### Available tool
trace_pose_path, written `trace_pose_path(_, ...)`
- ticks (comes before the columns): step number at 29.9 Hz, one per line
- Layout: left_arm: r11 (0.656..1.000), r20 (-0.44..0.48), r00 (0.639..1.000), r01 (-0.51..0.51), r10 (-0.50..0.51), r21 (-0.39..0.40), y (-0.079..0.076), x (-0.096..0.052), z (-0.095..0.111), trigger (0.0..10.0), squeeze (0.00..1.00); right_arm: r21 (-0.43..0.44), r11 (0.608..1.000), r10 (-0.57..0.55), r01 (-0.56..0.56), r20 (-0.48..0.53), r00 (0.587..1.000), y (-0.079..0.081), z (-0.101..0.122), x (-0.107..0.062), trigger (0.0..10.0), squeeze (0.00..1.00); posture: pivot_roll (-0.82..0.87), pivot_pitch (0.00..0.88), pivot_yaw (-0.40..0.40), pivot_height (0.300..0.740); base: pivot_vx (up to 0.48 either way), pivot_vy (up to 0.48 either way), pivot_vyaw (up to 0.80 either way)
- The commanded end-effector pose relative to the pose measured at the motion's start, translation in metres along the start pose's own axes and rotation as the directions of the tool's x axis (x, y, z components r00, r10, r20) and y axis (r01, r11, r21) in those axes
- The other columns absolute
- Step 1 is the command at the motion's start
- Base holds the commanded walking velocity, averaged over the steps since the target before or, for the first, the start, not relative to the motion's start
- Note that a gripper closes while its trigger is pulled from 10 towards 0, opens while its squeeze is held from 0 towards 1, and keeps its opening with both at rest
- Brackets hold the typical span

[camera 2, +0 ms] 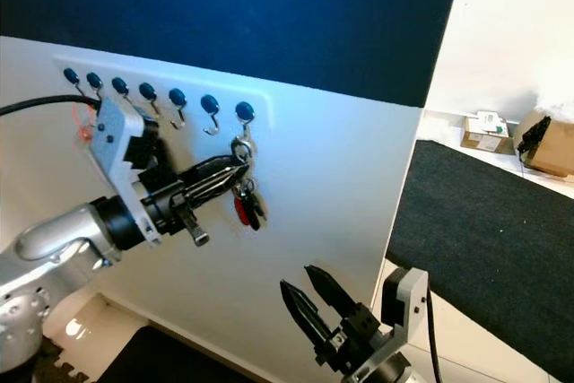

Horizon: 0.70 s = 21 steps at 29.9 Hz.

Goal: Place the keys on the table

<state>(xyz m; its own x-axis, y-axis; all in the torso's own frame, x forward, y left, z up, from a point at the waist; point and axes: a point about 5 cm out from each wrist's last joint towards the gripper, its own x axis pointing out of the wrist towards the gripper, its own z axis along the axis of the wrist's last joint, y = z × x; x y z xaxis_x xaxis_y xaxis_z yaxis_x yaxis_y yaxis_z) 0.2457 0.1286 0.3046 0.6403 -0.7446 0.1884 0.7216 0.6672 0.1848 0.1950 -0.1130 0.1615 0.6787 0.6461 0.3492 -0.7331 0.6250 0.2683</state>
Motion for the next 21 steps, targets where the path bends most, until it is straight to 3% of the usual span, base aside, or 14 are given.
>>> trace_pose_path(1,1.000,0.020,0.999,-0.026,0.027,-0.014,0.004,0.004,0.004,10.0,0.00,0.001,1.000,-0.002,0.002,-0.015,1.000,0.001,-0.003,-0.002,10.0,0.00,0.08,0.129,0.084,0.740,0.000,0.000,0.00)
trace_pose_path(6,0.998,0.064,0.997,-0.051,0.053,-0.031,0.010,0.004,0.011,10.0,0.00,0.002,1.000,-0.004,0.004,-0.017,1.000,0.001,-0.004,-0.003,10.0,0.00,0.08,0.127,0.084,0.740,0.000,0.000,0.00)
trace_pose_path(15,0.995,0.057,0.994,0.099,-0.098,-0.017,-0.003,-0.003,0.019,10.0,0.00,0.001,1.000,0.002,-0.002,-0.017,1.000,0.001,-0.004,-0.001,10.0,0.00,0.09,0.124,0.080,0.740,0.000,0.000,0.00)
trace_pose_path(21,0.992,0.026,0.992,0.125,-0.125,0.001,-0.003,-0.007,0.018,10.0,0.00,0.001,1.000,0.005,-0.005,-0.018,1.000,0.001,-0.004,0.000,10.0,0.00,0.09,0.125,0.077,0.740,0.000,0.000,0.00)
